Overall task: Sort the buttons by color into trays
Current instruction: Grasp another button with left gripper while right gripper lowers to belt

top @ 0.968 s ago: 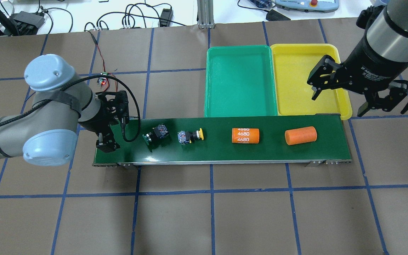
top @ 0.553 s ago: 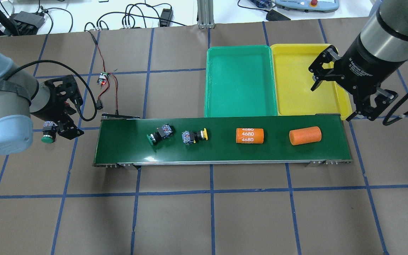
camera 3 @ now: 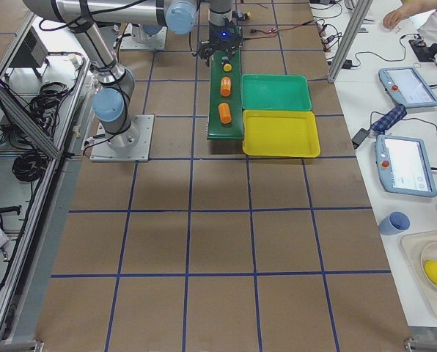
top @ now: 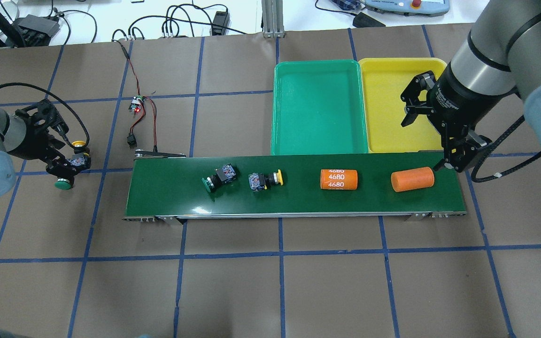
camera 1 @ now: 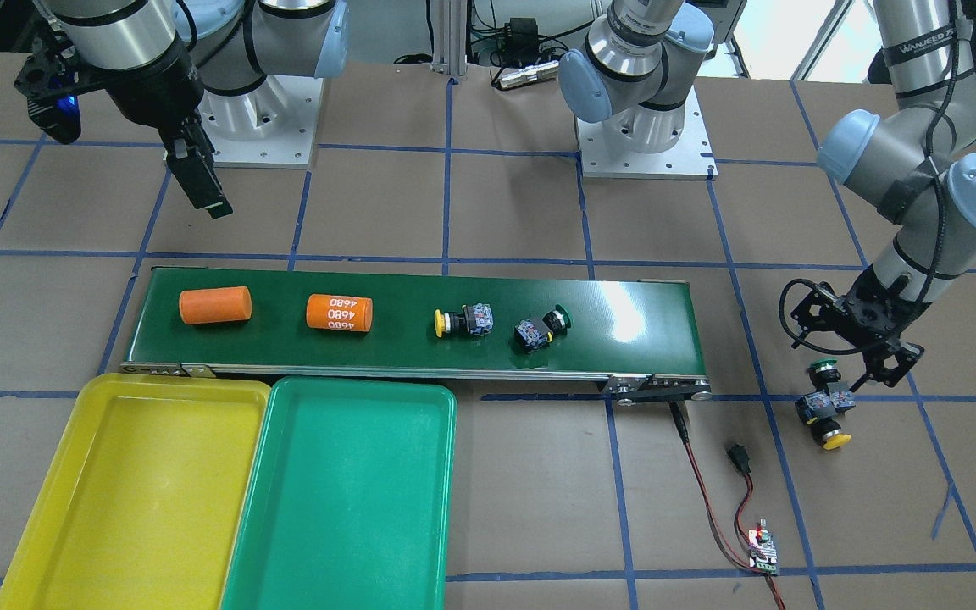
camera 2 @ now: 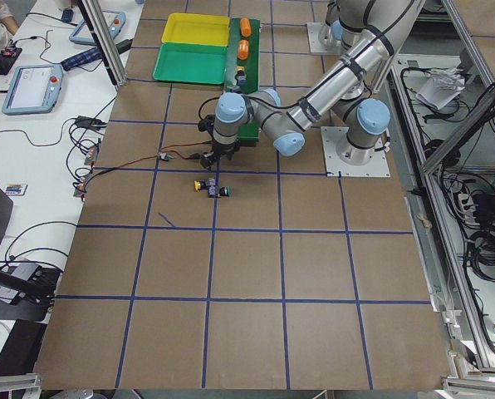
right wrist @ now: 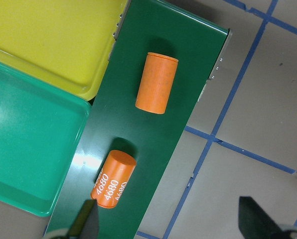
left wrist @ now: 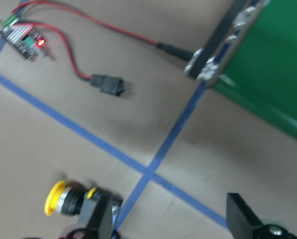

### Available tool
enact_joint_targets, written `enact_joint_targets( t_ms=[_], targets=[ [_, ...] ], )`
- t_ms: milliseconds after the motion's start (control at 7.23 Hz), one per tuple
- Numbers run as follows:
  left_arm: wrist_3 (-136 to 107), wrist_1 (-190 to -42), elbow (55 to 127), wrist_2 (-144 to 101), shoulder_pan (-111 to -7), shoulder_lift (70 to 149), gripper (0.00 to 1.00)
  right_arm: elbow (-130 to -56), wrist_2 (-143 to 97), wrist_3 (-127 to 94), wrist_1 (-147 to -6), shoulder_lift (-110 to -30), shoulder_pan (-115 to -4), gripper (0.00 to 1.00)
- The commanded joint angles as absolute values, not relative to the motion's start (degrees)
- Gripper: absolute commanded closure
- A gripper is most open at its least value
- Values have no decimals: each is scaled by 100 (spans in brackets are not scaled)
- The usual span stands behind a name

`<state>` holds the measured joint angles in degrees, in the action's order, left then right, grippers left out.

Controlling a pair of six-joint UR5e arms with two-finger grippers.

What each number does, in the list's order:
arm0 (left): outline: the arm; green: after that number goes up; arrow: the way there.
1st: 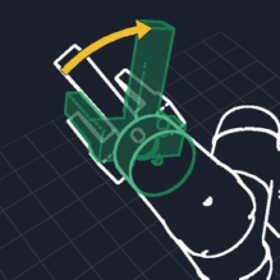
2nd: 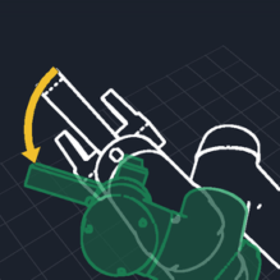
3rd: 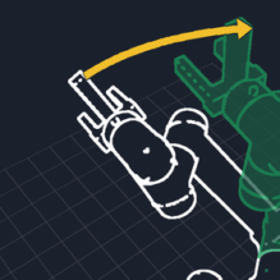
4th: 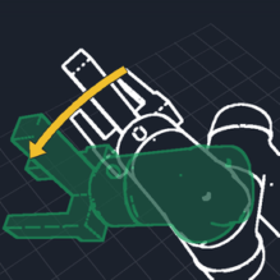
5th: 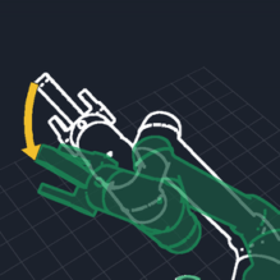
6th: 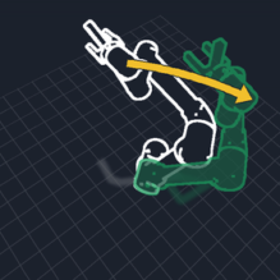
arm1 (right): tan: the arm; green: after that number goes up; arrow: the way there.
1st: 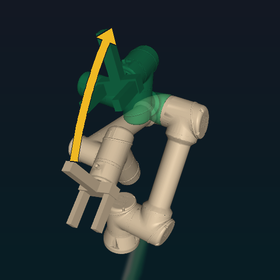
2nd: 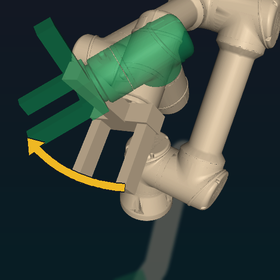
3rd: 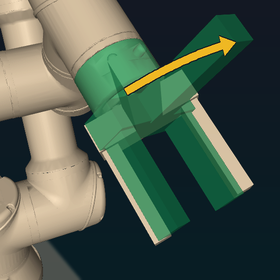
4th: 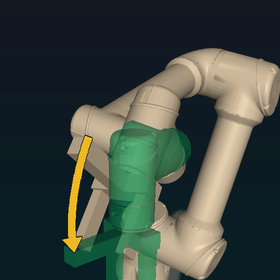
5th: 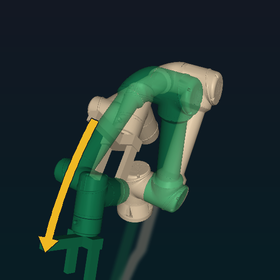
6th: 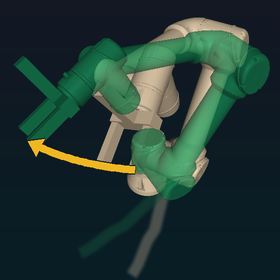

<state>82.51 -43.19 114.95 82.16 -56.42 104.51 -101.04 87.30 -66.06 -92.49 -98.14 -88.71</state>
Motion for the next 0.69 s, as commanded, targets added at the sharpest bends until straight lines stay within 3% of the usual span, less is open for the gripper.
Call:
enact_joint_targets(
  t_ms=[0, 276, 415, 553],
  targets=[
    [7258, -3903, 11487, 8253, -5327, 10923, 0, -10142, 8728, -6750, -9517, -9616, -9157, 0],
    [6664, -3832, 11601, 8253, -5169, 11117, 0, -10169, 8728, -6794, -9554, -9528, -9228, 0],
    [6506, -3797, 11602, 8253, -5159, 11223, 15, -10230, 8719, -6829, -9702, -9440, -9237, 0],
    [6460, -3736, 11558, 8253, -5159, 11267, 41, -10248, 8727, -6934, -9851, -9431, -9237, 0]
  ],
)
